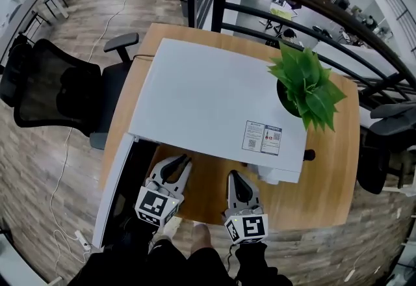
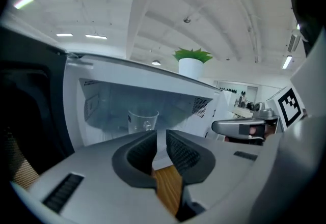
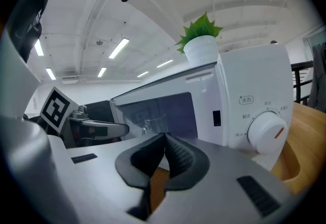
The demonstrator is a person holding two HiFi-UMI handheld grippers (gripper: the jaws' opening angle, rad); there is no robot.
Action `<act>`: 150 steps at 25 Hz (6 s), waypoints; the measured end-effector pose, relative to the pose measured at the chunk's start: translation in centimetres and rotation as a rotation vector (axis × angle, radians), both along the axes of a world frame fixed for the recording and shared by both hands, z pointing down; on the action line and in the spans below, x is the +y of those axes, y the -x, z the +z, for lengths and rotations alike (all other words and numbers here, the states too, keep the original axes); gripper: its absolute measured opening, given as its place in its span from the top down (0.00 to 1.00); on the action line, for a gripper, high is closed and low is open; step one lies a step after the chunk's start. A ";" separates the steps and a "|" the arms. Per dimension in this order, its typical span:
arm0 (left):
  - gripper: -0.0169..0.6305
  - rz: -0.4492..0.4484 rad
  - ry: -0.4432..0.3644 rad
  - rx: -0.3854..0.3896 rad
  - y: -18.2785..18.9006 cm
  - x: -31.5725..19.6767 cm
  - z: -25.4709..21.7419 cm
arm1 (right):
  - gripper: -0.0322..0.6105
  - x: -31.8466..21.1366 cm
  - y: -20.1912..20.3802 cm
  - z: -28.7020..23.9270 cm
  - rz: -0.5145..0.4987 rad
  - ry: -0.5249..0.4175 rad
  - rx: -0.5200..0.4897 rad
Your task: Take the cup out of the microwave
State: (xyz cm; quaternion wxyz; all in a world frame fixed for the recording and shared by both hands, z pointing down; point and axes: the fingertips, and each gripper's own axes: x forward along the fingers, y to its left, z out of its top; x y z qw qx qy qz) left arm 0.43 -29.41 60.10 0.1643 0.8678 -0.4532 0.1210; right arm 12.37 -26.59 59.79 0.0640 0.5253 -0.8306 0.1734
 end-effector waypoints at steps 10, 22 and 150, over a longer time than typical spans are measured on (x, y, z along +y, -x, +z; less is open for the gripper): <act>0.72 0.013 0.057 0.007 -0.9 -3.0 2.7 | 0.93 -1.4 -0.2 0.6 -0.026 0.009 -0.009; 0.72 0.036 0.084 -0.006 -2.6 -5.1 4.5 | 0.93 -1.9 -1.5 1.7 -0.020 0.040 -0.030; 0.94 0.358 -0.294 0.068 5.6 28.8 -20.1 | 0.93 28.8 4.3 -18.5 0.308 -0.303 0.106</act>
